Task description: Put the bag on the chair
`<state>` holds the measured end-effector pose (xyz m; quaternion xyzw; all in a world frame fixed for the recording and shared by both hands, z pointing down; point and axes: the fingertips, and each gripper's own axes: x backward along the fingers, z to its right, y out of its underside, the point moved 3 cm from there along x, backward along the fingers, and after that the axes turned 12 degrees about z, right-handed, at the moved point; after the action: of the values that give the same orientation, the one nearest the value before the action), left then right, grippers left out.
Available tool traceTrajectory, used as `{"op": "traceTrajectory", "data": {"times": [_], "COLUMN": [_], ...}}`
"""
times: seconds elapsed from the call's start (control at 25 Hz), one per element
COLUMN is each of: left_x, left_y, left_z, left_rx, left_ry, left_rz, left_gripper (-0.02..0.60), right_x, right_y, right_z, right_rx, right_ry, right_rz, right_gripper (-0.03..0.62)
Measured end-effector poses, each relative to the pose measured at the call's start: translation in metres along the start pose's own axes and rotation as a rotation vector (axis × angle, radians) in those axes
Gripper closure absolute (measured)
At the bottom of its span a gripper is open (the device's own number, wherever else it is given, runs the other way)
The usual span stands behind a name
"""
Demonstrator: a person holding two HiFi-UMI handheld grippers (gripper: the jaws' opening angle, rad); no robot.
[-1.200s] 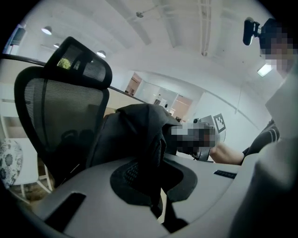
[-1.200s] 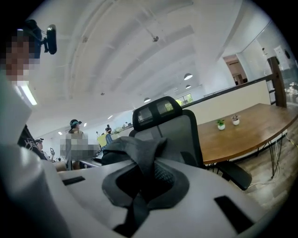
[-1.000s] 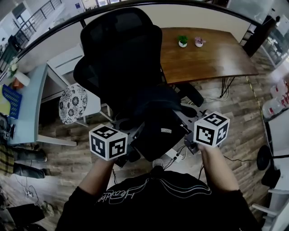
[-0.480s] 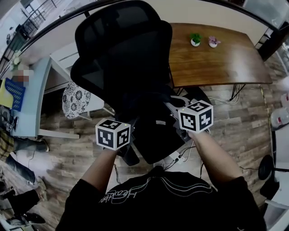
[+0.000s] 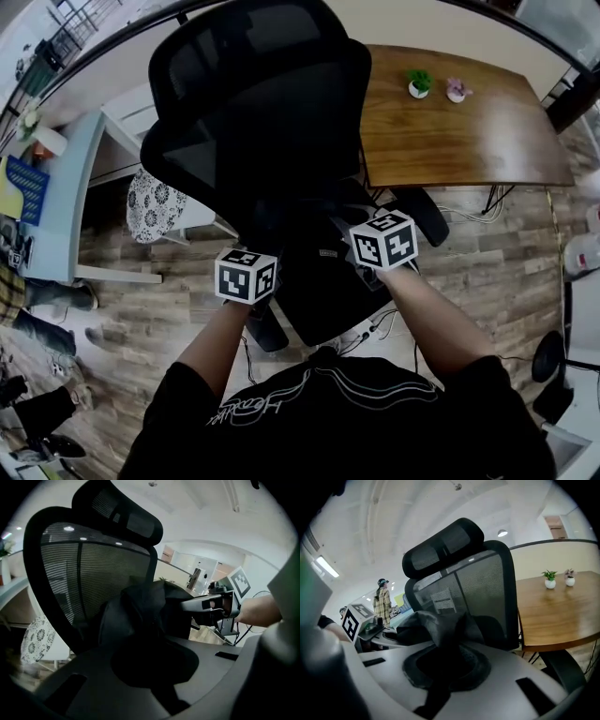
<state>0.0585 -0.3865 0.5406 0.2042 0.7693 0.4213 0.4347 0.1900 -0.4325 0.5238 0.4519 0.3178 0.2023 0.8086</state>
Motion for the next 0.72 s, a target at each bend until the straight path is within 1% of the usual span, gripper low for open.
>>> {"op": "traceTrajectory", "data": {"times": [0.12, 0.24, 0.4, 0.56, 0.68, 0.72], "left_x": [-0.009, -0.021, -0.032, -0.038, -0.039, -0.039], "left_y": [0.004, 0.007, 0.016, 0.018, 0.017, 0.019], "left_z": [-0.012, -0.019, -0.025, -0.034, -0.038, -0.039], "left_rx": [-0.013, -0.03, -0.028, -0.028, -0.007, 0.005], "left_ry": [-0.01, -0.022, -0.015, -0.016, -0.042, -0.044], "left_rz": [0.001, -0.018, -0.039, -0.029, -0.003, -0.008], "left_gripper": [0.547, 0.546, 0.546, 0.543, 0.496, 0.459], "right_x": [-0.014, -0.024, -0.032, -0.037, -0.034, -0.033], "right_y": [0.005, 0.014, 0.029, 0.035, 0.03, 0.029], "right_z": [0.005, 0.011, 0.018, 0.021, 0.023, 0.023], "right_rx": [0.023, -0.004, 0.007, 0.009, 0.02, 0.022], "right_ry": [0.012, 0.046, 0.071, 0.089, 0.095, 0.092], "right_rz": [0.013, 0.02, -0.008, -0.044, -0.059, -0.056], "right_gripper": [0.586, 0.586, 0.586, 0.583, 0.575, 0.568]}}
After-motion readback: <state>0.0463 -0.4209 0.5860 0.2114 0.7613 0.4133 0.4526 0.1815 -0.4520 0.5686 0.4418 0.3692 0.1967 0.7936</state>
